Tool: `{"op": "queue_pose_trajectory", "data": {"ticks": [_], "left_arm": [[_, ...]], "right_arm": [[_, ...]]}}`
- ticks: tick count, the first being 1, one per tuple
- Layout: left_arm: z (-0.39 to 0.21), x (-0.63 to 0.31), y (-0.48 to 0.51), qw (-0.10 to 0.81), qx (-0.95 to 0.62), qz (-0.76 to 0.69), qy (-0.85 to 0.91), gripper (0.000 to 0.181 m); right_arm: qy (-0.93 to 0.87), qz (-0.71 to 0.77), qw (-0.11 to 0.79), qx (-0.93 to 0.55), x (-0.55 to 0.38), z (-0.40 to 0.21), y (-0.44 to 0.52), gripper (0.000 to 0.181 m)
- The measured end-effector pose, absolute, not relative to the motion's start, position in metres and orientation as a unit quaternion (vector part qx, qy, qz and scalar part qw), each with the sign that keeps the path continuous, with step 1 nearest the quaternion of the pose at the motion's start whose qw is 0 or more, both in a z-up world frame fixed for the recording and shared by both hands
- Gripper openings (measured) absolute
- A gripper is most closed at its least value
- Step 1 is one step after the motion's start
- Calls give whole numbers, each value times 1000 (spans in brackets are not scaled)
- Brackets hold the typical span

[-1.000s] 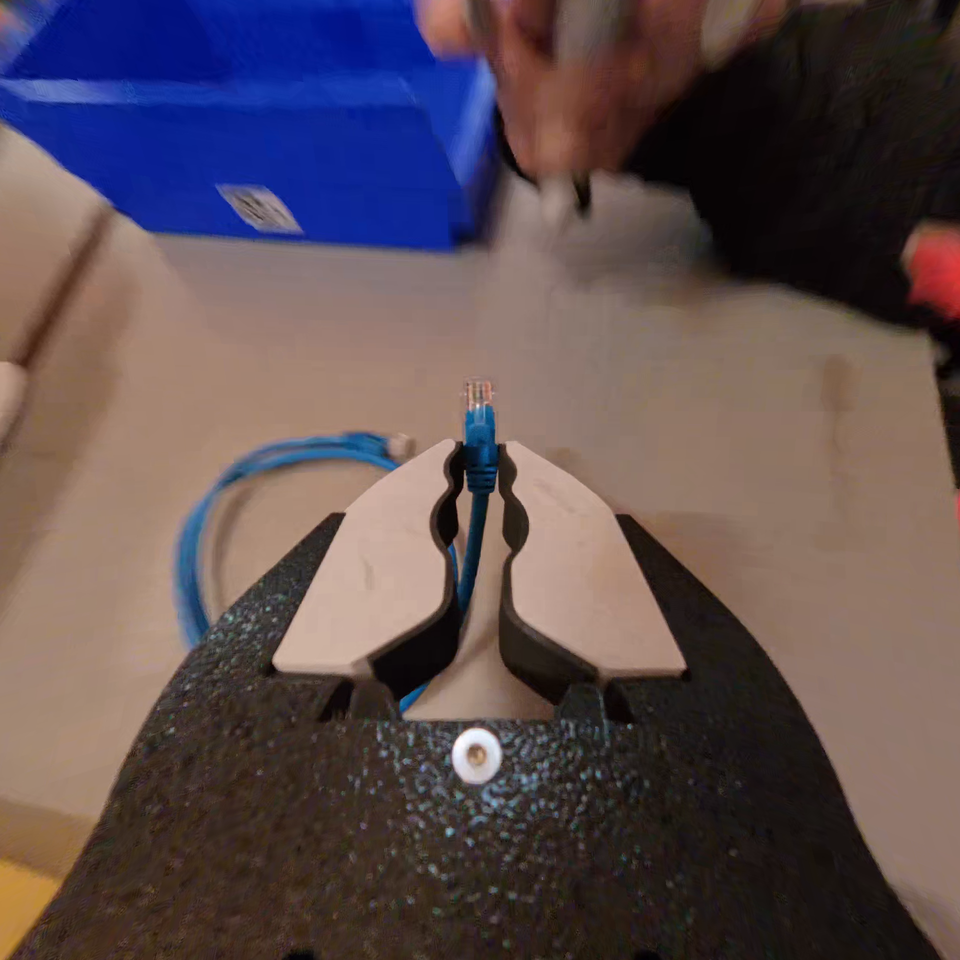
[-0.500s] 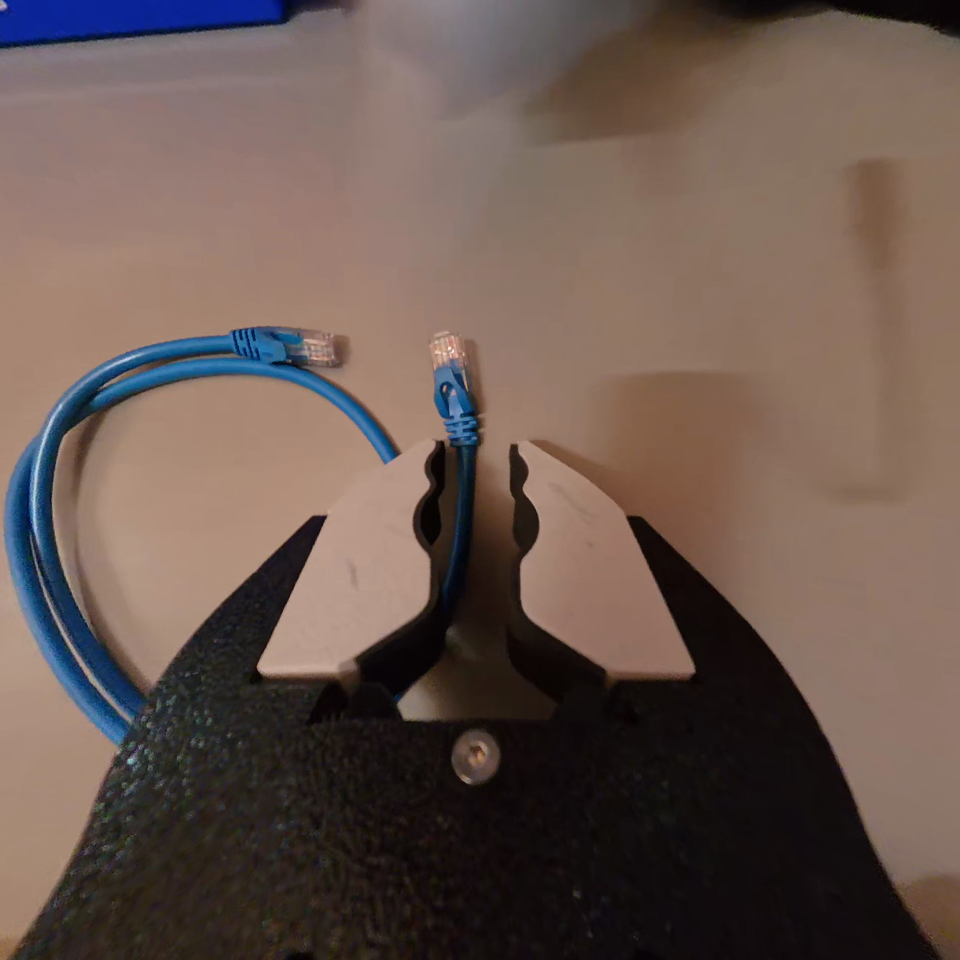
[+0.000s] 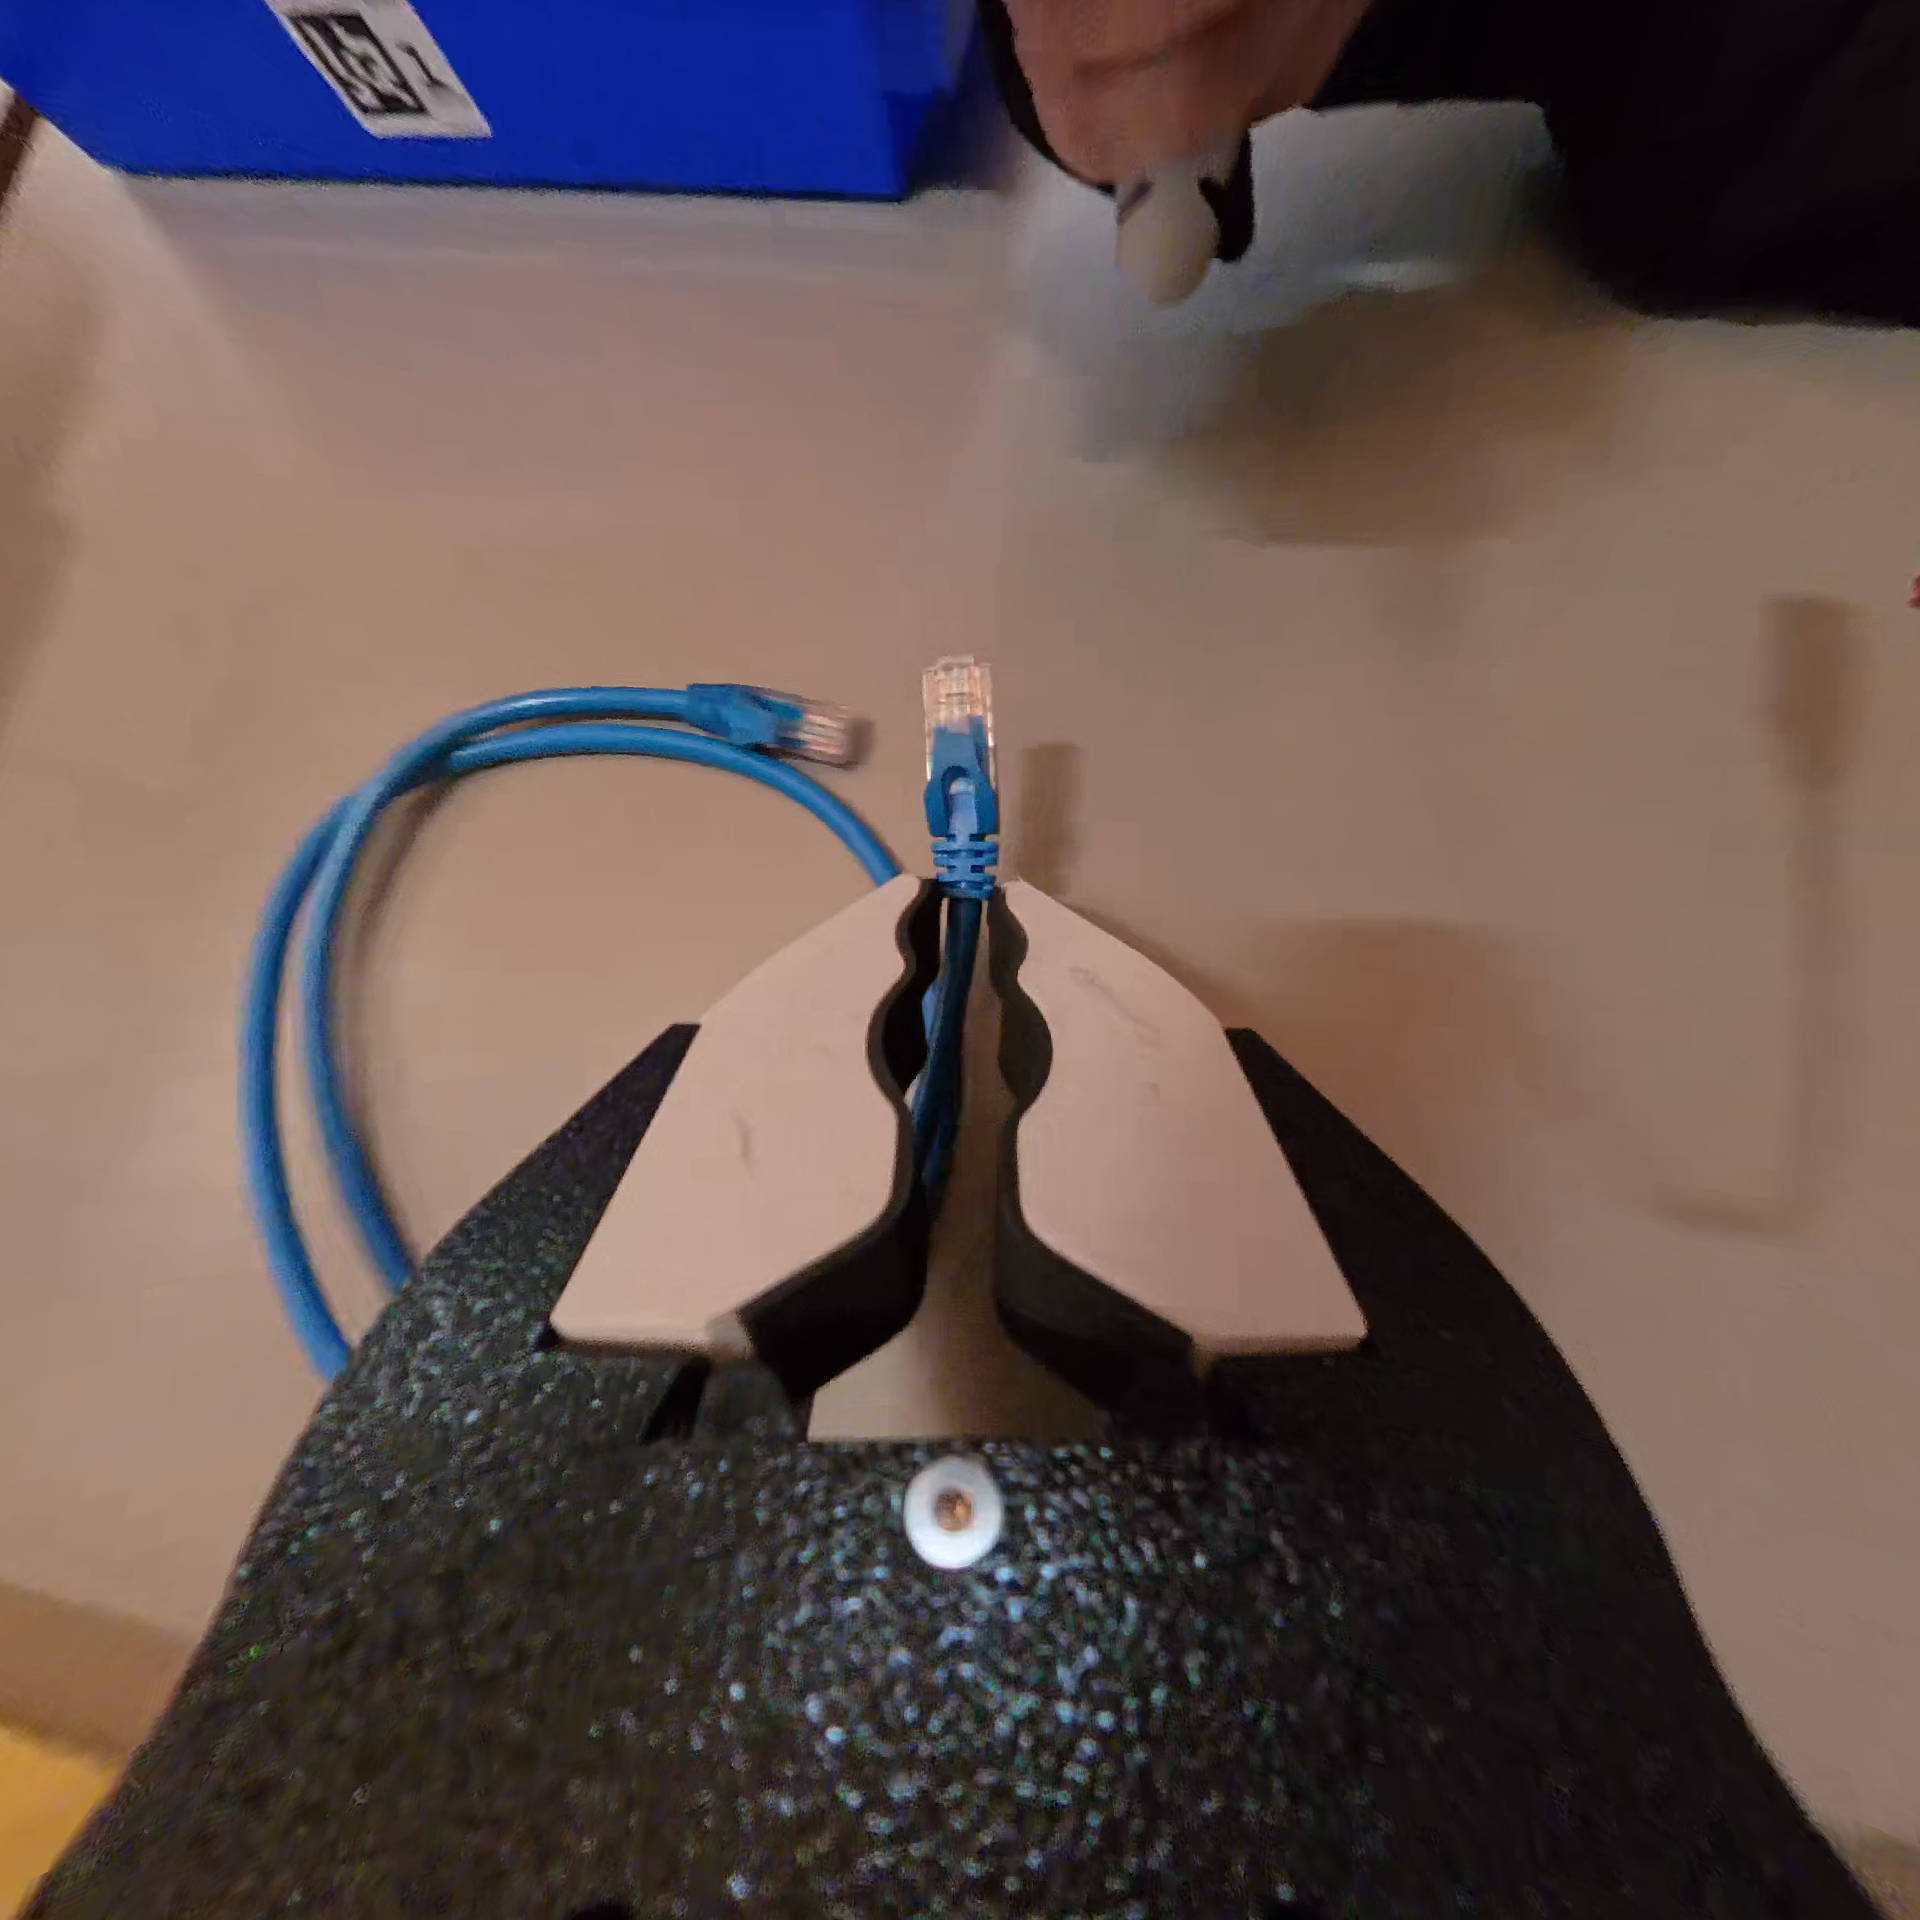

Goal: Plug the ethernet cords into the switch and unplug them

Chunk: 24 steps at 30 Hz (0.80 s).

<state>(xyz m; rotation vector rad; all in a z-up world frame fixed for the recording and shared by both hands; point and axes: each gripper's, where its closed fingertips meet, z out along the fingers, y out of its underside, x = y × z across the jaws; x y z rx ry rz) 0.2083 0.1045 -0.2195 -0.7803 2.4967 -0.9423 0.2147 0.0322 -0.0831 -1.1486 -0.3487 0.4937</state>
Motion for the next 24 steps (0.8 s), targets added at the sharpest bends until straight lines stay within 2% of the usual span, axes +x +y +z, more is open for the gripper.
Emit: {"op": "queue_pose_trajectory", "data": {"ticks": [10,24], "left_arm": [[-136,221,113,189,-233,-243,922,8],[-154,221,109,156,-171,-213,949,8]], "right_arm": [[-144,194,782,-574,223,-102,51,76],[-155,202,752,-608,222,-119,73,75]]}}
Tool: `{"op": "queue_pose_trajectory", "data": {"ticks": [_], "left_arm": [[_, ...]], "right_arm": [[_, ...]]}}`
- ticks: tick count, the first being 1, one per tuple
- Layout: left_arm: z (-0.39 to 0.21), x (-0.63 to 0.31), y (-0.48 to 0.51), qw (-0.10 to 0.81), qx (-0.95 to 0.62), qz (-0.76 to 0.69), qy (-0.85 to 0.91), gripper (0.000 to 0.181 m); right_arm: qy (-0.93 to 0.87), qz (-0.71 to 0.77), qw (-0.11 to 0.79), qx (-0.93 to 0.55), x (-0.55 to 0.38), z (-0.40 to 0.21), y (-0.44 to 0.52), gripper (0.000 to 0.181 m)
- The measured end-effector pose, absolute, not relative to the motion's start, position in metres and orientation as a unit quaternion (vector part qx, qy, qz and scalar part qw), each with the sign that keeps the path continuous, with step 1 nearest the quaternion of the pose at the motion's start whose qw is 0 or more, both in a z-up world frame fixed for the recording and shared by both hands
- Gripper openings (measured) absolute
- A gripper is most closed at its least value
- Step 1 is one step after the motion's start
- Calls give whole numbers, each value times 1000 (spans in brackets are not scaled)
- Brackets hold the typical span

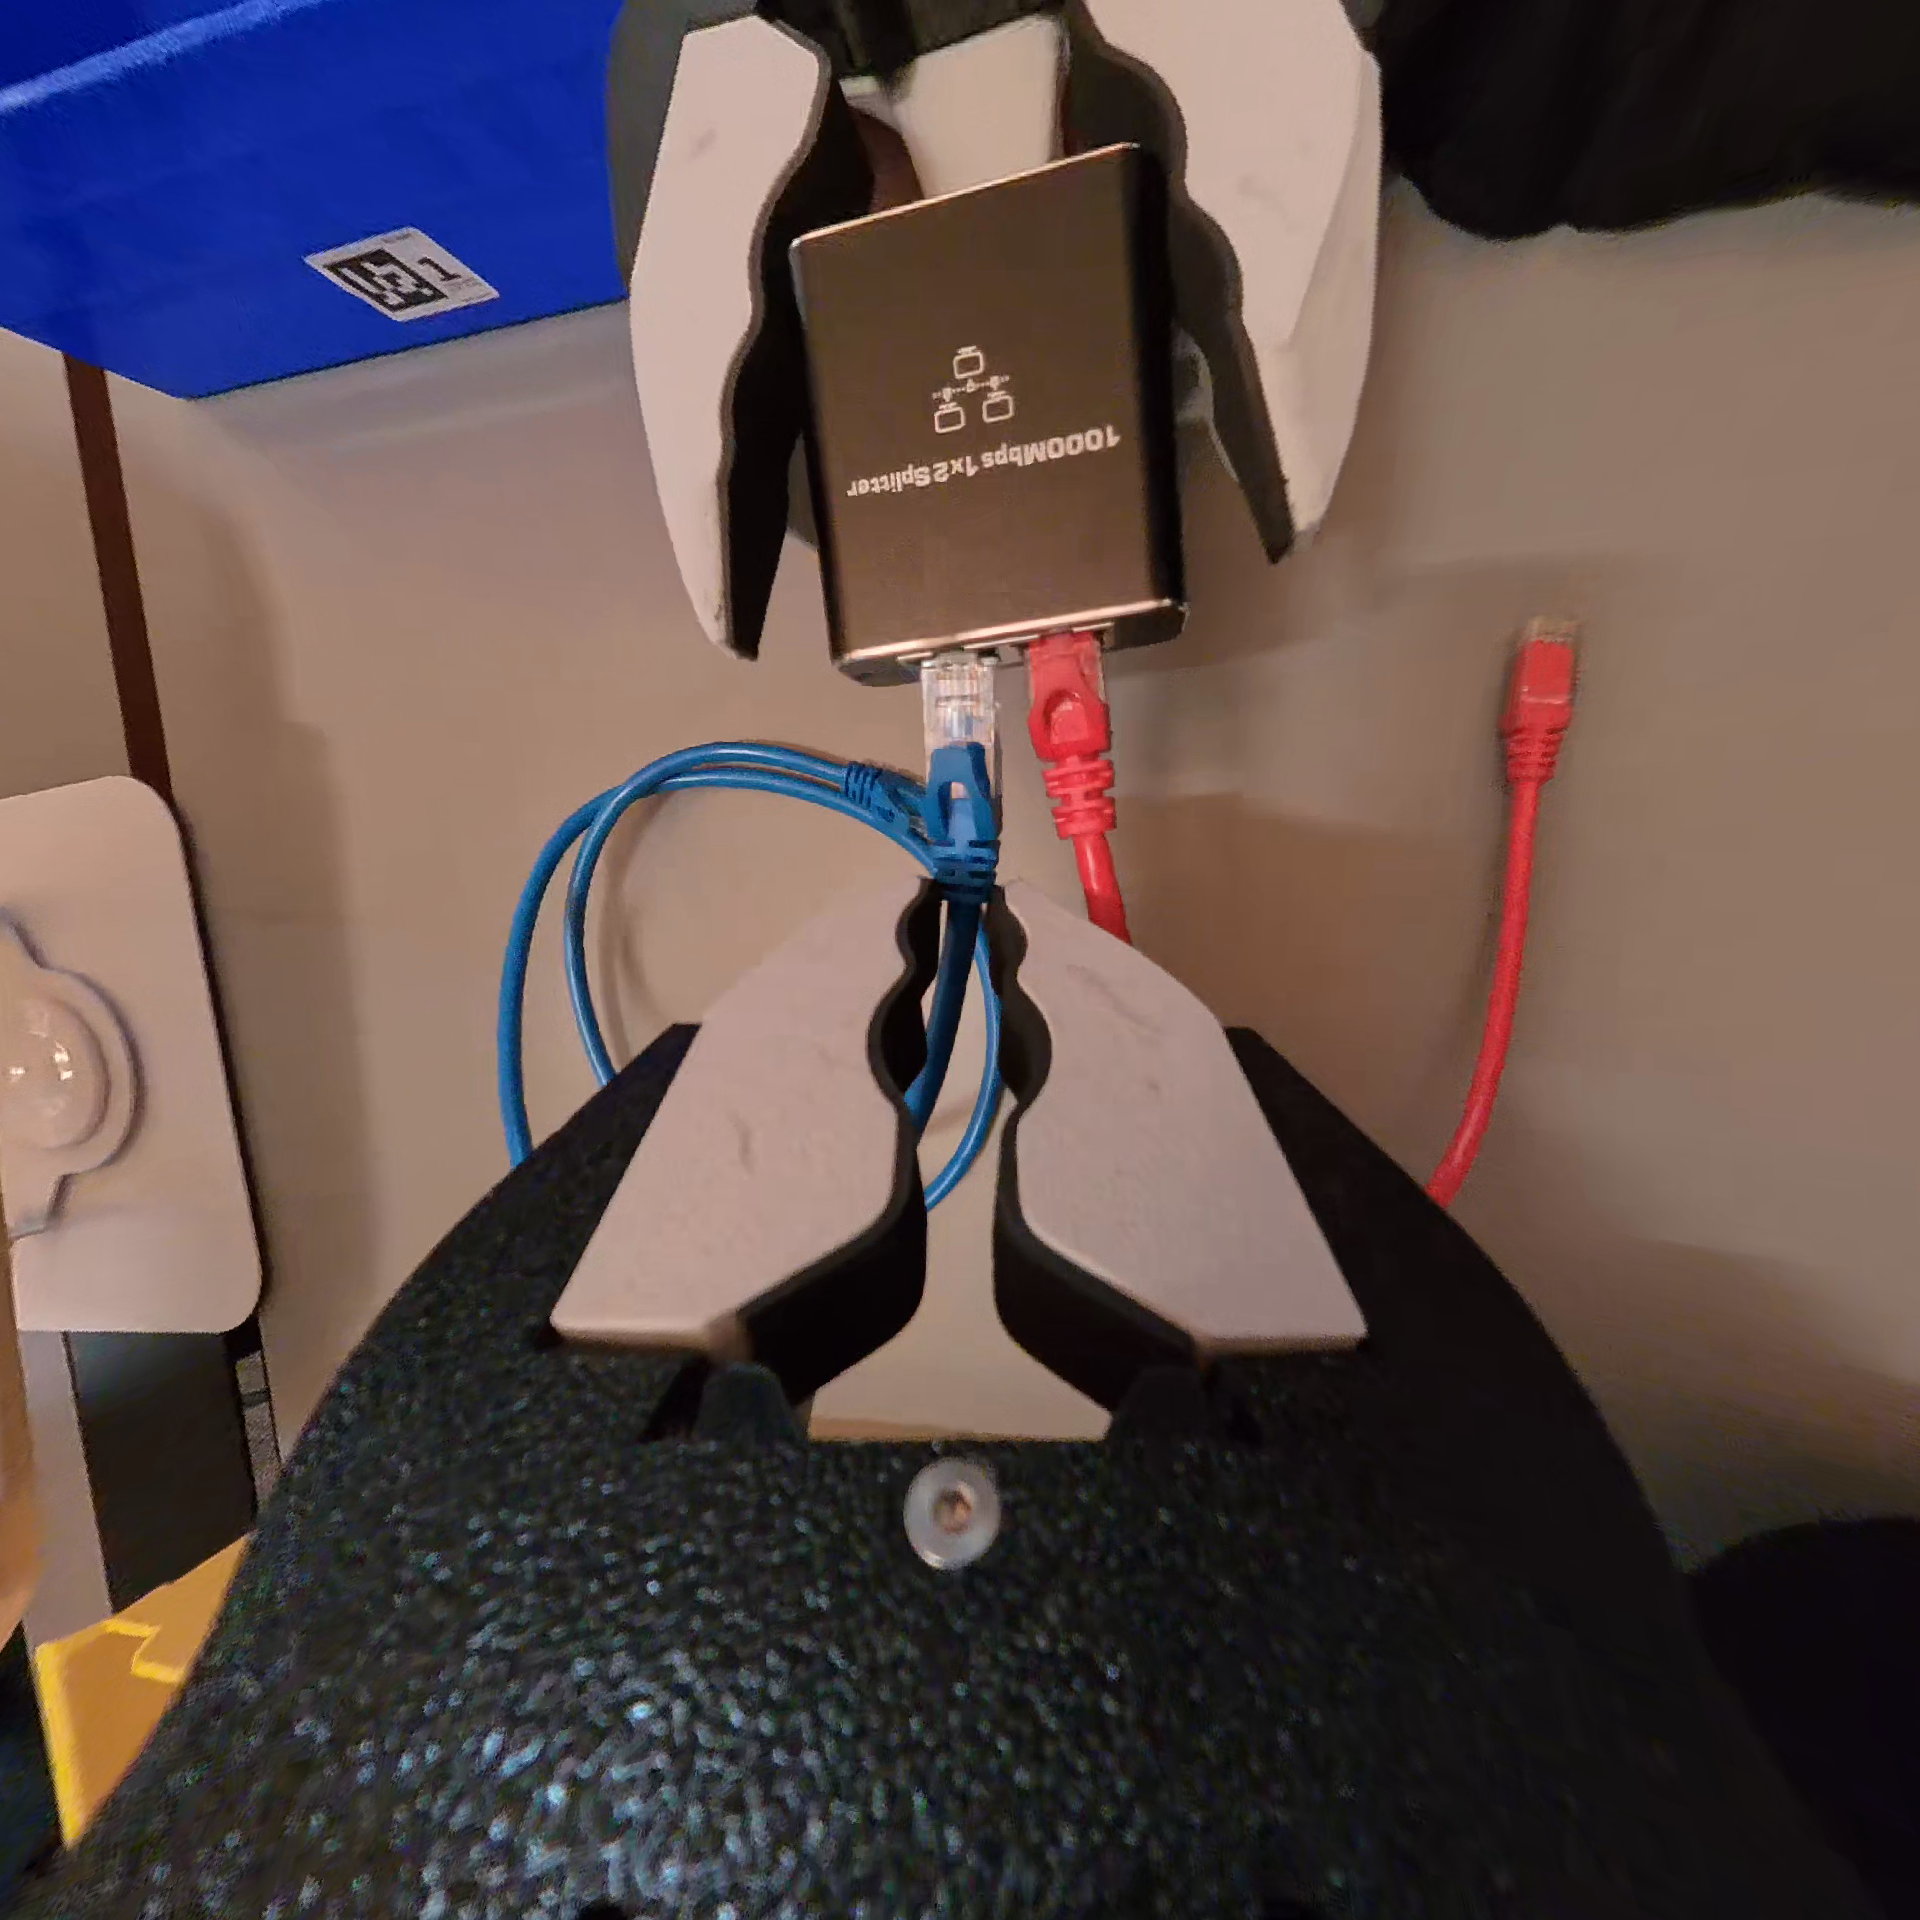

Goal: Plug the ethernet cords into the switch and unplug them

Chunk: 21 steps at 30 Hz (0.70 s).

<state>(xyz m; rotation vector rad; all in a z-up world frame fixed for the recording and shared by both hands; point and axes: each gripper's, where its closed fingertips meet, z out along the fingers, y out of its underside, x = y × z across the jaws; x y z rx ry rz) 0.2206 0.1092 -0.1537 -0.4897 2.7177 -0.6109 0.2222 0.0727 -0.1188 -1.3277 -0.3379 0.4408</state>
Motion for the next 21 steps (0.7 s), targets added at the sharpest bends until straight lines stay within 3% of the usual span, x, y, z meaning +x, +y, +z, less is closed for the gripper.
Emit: {"op": "queue_pose_trajectory", "data": {"ticks": [9,21], "left_arm": [[-153,220,108,163,-168,-193,953,8],[-162,227,96,127,-175,-273,937,8]], "right_arm": [[-159,187,742,-623,221,-123,78,75],[-130,216,764,-594,229,-114,75,76]]}}
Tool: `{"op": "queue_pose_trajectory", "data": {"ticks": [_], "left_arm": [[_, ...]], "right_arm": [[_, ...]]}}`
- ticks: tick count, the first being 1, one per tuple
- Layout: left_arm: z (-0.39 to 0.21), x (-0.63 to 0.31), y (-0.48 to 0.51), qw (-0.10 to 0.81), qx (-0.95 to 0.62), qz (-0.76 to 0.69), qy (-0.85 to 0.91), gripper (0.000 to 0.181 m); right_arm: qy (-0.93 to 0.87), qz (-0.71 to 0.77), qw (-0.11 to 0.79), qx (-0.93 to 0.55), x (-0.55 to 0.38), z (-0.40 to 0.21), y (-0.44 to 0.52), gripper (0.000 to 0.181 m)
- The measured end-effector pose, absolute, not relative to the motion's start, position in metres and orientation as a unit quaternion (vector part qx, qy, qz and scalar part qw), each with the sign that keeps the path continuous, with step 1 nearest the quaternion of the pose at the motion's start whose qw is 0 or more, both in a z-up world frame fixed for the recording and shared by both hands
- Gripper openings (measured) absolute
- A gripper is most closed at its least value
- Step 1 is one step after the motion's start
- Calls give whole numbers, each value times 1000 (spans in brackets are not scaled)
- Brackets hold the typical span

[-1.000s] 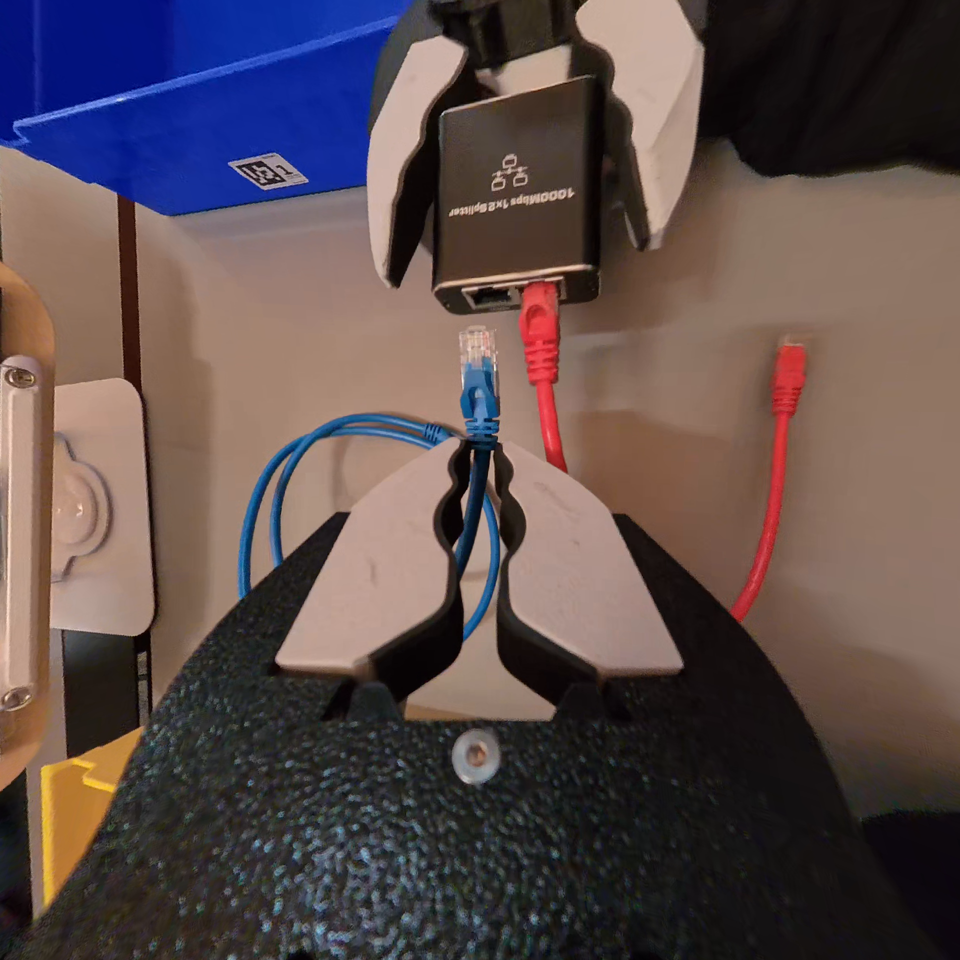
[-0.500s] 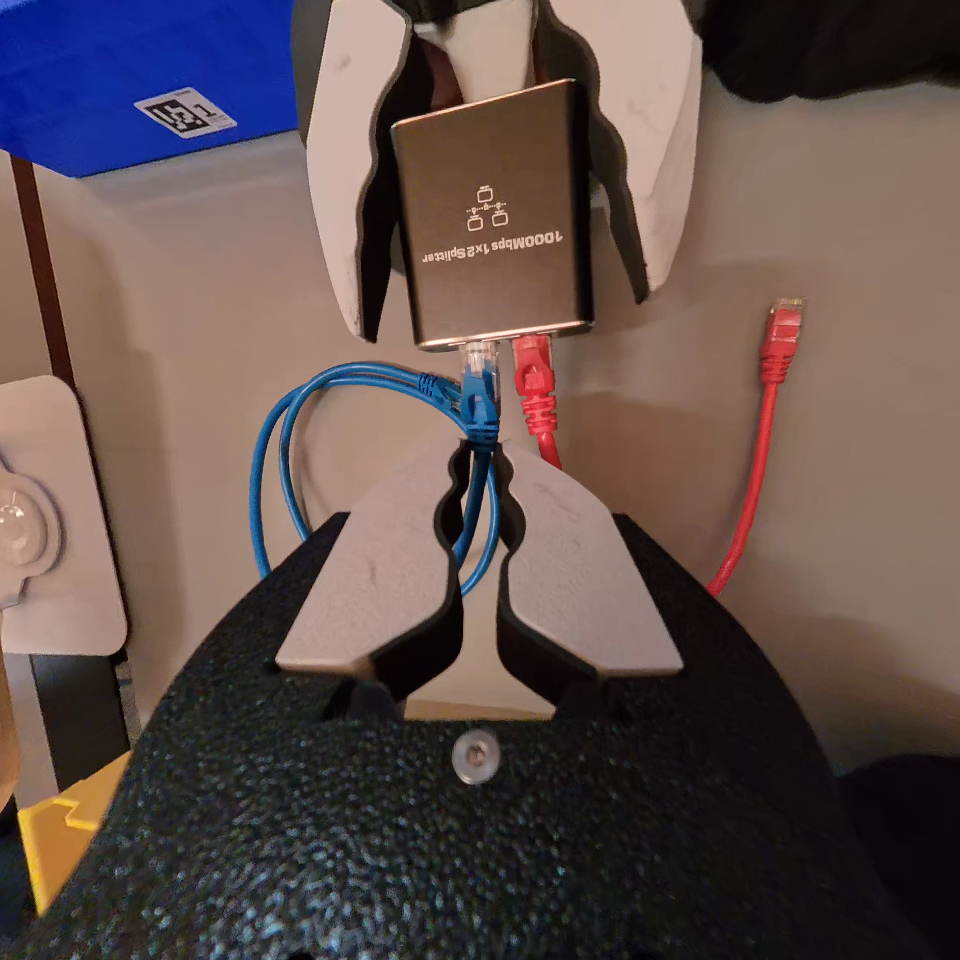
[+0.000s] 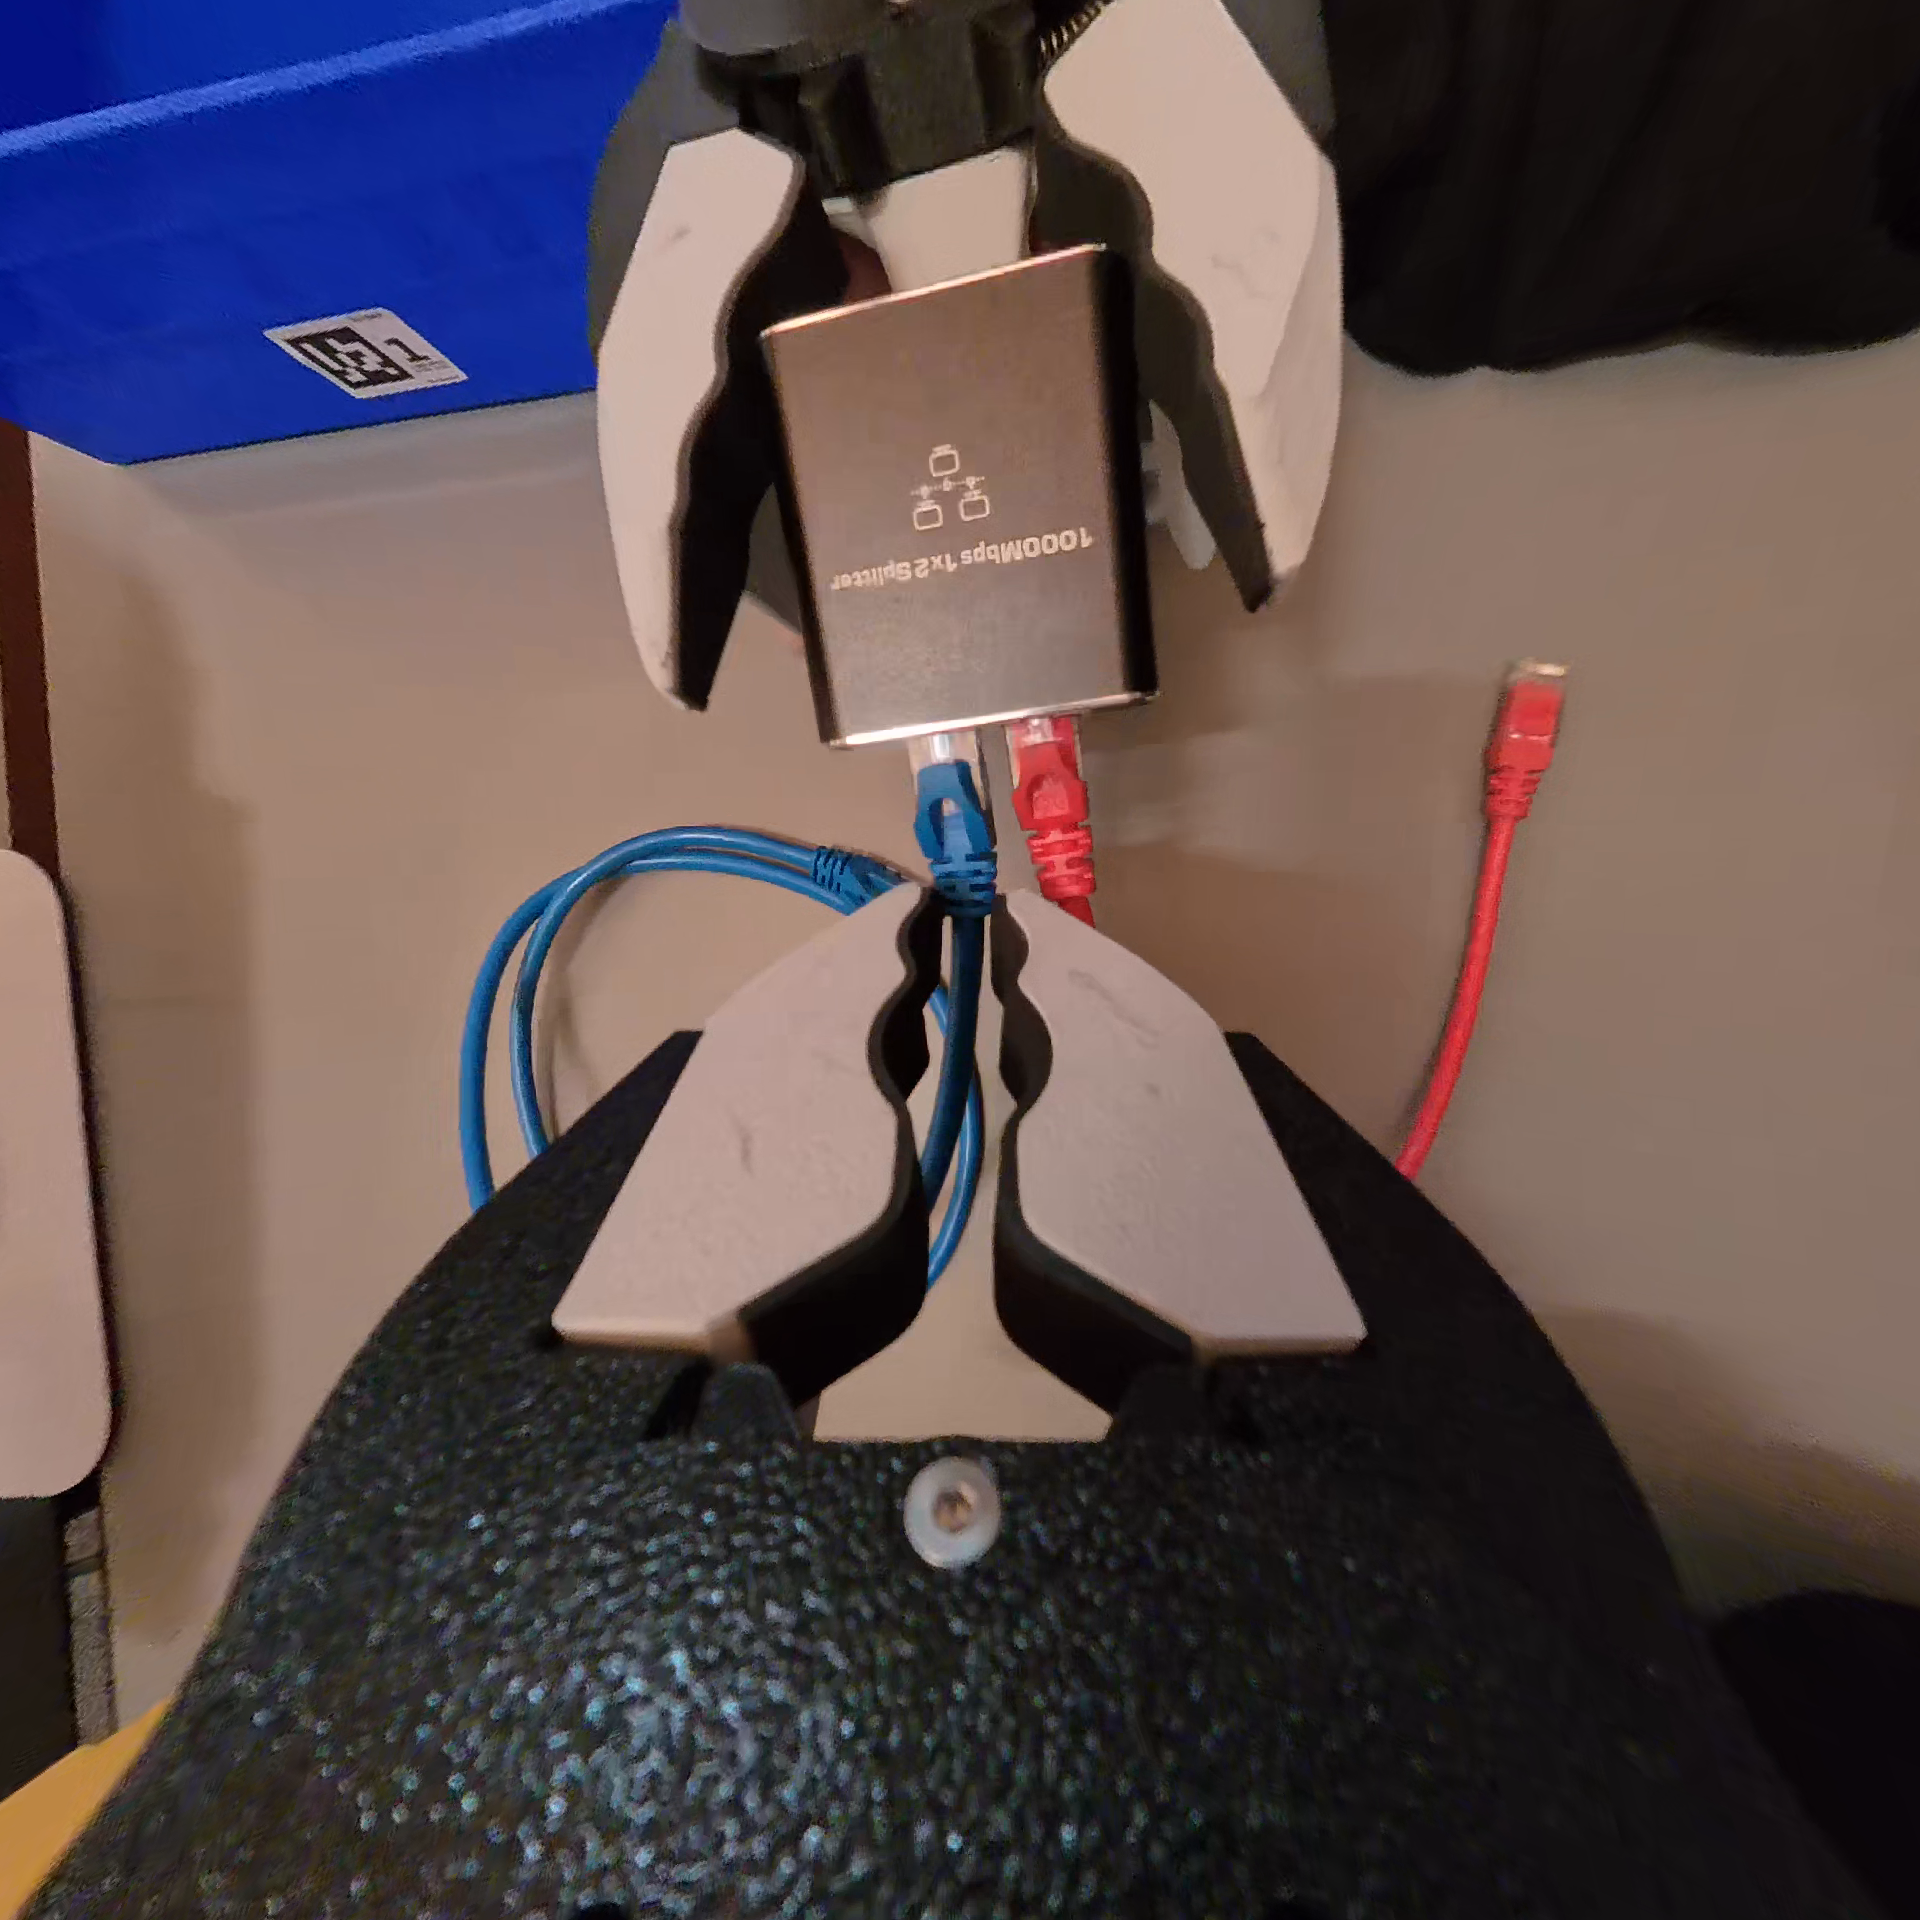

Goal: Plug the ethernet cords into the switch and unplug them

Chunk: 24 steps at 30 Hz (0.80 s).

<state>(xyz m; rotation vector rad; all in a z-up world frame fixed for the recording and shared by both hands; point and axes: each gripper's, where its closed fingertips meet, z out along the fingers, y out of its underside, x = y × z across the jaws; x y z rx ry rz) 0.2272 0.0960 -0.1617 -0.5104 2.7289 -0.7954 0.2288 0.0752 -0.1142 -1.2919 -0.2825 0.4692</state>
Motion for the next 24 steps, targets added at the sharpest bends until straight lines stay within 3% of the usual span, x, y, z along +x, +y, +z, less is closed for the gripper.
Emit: {"op": "queue_pose_trajectory", "data": {"ticks": [6,24], "left_arm": [[-145,232,98,123,-191,-352,908,8],[-130,237,99,137,-202,-413,877,7]], "right_arm": [[-127,193,761,-606,232,-117,74,76],[-103,204,775,-589,236,-112,75,76]]}}
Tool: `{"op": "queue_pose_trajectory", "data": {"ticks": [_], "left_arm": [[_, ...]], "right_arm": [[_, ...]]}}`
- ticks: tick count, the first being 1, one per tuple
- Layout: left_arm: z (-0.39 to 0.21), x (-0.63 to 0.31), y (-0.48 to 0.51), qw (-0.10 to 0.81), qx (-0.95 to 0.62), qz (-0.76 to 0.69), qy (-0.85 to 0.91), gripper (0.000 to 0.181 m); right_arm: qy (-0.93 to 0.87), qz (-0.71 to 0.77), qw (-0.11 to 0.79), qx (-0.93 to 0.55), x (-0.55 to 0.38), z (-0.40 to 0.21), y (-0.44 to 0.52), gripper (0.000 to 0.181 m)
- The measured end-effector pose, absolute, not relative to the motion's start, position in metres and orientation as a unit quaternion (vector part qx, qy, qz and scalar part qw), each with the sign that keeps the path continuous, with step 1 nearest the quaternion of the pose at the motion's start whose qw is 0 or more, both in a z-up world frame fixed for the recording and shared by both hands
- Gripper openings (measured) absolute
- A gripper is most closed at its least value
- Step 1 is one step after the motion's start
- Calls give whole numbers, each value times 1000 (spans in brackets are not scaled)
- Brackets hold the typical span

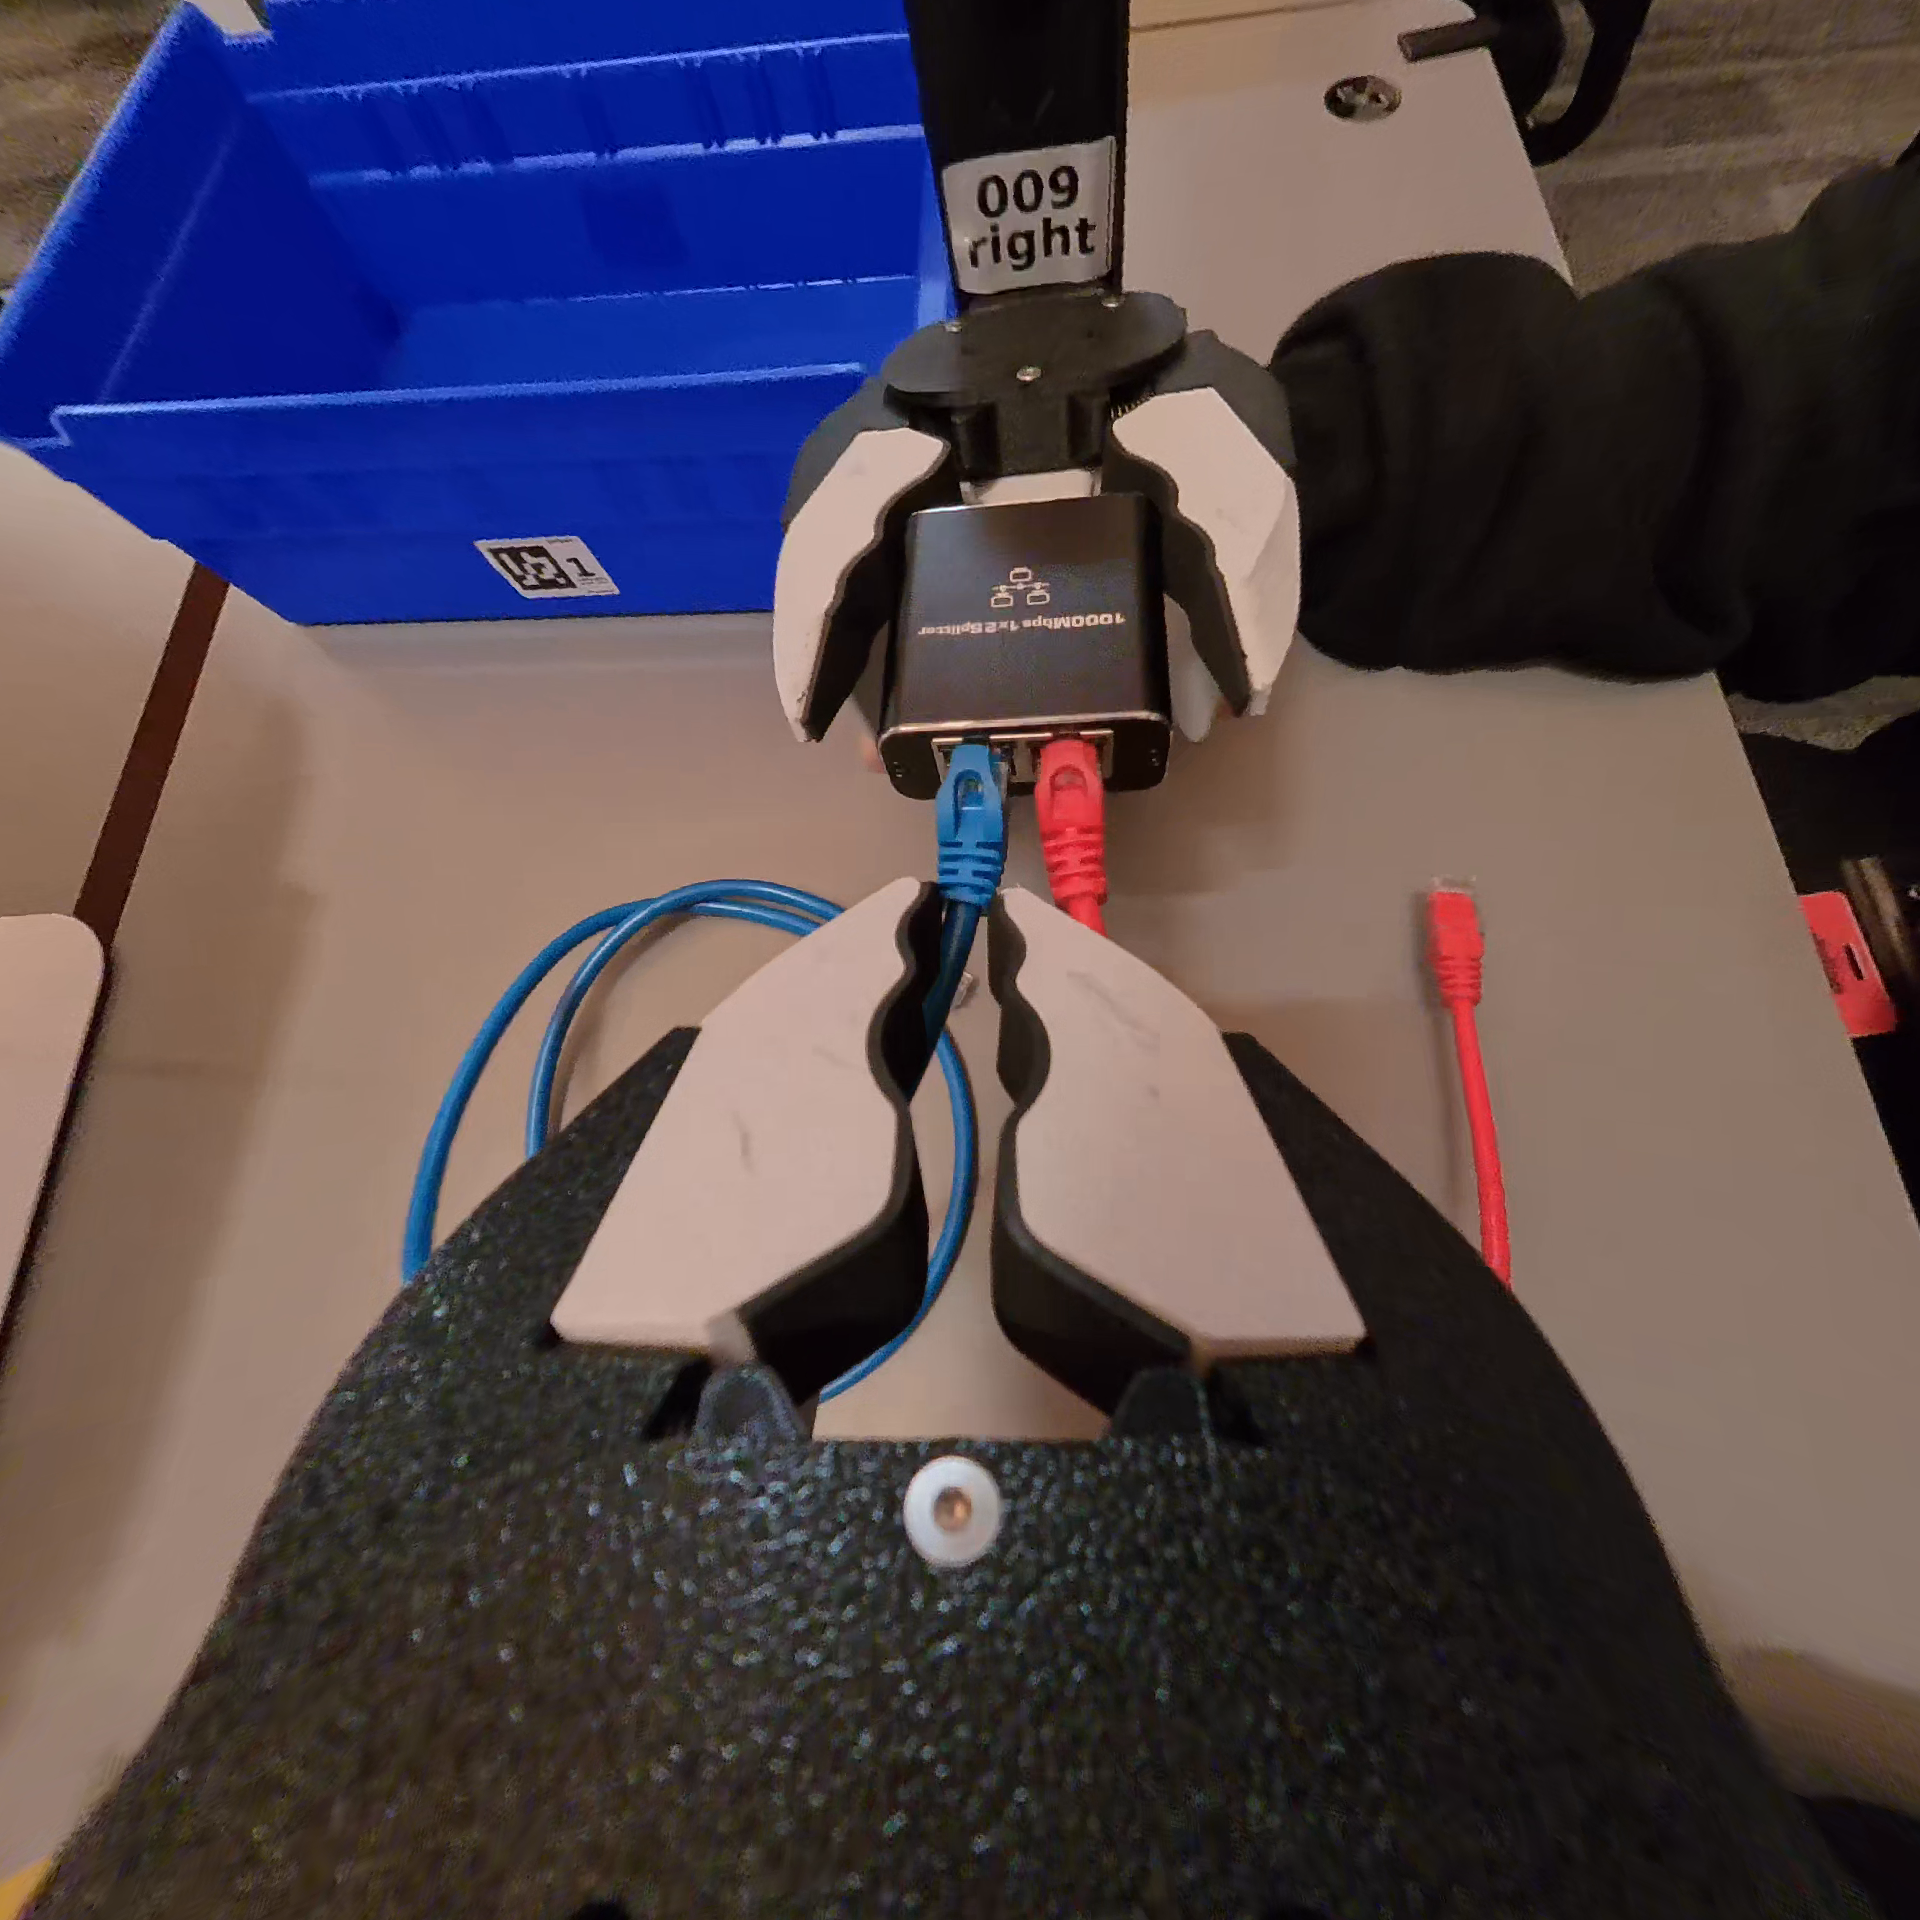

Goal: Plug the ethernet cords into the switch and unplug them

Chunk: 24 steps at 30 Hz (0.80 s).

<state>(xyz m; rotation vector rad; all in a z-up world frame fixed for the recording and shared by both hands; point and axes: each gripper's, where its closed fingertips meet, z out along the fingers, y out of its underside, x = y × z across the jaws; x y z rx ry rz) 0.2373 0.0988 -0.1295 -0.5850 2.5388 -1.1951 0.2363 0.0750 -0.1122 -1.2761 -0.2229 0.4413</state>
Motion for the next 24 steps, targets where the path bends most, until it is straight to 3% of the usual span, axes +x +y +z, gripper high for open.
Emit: {"op": "queue_pose_trajectory", "data": {"ticks": [24], "left_arm": [[-122,238,112,179,-196,-392,881,7]], "right_arm": [[-102,151,738,-649,233,-127,90,76]]}}
